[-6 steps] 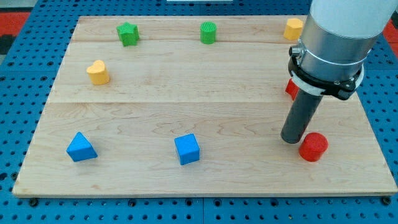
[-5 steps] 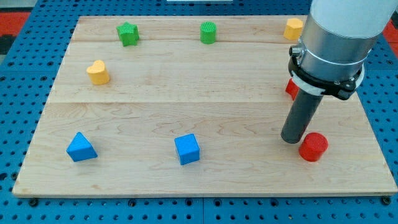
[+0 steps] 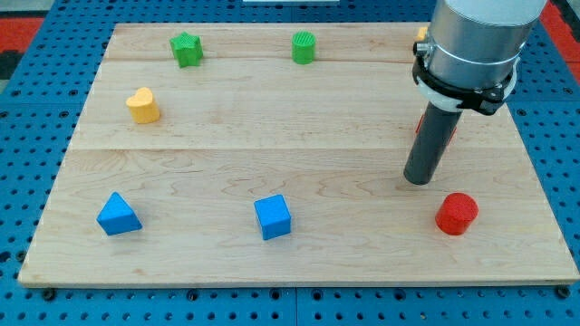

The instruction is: Move your arm towards the center right

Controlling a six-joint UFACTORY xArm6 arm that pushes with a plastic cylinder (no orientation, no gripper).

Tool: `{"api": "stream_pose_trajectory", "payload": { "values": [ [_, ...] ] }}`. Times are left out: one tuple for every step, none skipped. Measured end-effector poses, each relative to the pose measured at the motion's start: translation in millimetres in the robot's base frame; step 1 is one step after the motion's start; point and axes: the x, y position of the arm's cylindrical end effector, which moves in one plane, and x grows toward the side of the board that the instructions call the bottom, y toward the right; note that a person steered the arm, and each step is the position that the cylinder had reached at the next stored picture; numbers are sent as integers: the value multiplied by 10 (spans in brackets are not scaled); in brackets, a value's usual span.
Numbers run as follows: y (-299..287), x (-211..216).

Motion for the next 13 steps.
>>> {"api": "stream_pose_trajectory", "payload": {
  "values": [
    [0,0],
    [263,-38],
    [525,-178],
    [779,-253],
    [1123,-253],
    [1319,-253],
    [1454,-253],
    [1475,-253],
    [1475,-253],
    [1491,-253],
    [1545,-306],
    [1918,-413],
    [1959,-439]
  ]
}}
